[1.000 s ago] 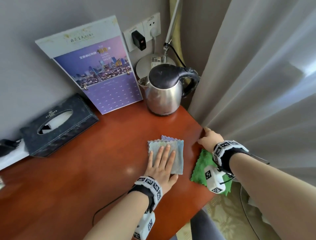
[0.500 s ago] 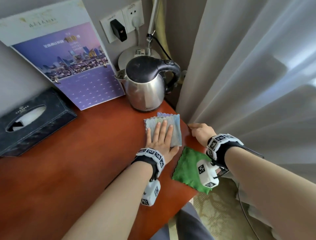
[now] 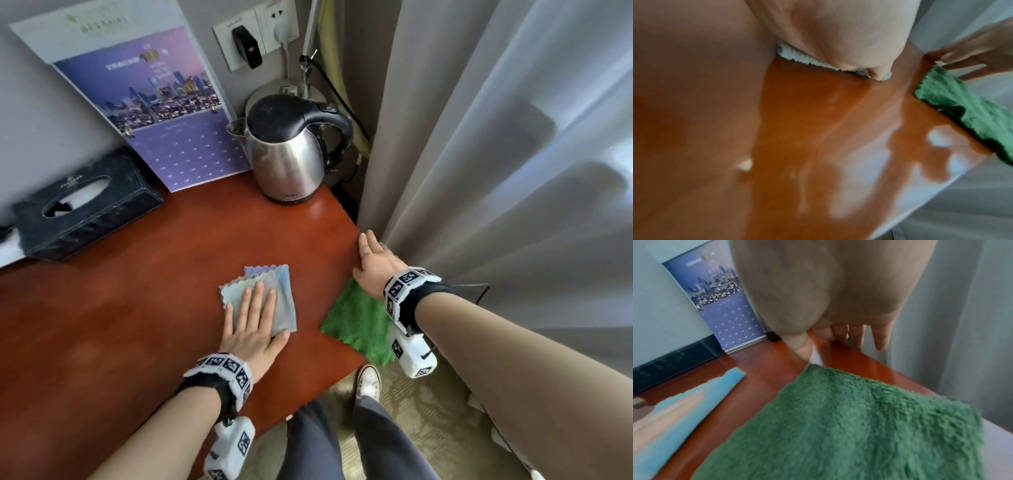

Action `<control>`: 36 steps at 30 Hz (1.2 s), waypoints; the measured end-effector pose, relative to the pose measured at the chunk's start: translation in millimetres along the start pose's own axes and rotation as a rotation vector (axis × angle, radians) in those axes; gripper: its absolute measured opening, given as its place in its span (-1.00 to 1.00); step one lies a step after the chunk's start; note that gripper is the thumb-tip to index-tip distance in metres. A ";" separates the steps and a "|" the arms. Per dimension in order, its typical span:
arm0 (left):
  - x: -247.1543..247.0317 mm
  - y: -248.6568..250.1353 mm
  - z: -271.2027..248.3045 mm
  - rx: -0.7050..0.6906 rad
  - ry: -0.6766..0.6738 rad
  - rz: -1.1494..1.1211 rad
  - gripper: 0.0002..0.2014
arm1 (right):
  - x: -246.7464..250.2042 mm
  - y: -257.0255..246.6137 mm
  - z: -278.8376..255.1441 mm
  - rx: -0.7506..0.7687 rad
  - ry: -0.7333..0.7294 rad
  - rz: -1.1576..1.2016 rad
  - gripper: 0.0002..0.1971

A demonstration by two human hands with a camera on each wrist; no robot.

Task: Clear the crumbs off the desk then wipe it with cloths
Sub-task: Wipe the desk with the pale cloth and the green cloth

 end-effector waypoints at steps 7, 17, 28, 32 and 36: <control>-17.6 27.5 -61.3 0.163 -0.064 -0.091 -0.19 | 0.7 -0.7 -4.0 0.054 0.032 -0.162 -0.23; -21.3 75.2 -74.4 0.226 -0.190 -0.202 -0.23 | -12.5 -64.9 8.3 0.282 0.019 -0.256 -0.24; 21.9 -3.3 47.6 0.407 -0.186 -0.315 -0.26 | -10.3 -70.7 8.7 0.203 -0.051 -0.385 -0.17; 8.1 26.3 -5.7 0.312 -0.210 -0.249 -0.24 | 4.5 -89.5 9.7 0.243 0.116 -0.426 -0.37; -9.2 43.1 -58.3 0.252 -0.245 -0.219 -0.25 | 11.7 -114.2 25.0 0.323 0.167 -0.378 -0.32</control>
Point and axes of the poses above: each hand's wrist, its own z-axis towards the middle knuckle, its own x-axis out of the back of the hand, y = z × x, the point moved 7 cm from there along z, towards the middle knuckle, and after that the axes turned 5 degrees about y, right-handed, at the moved point
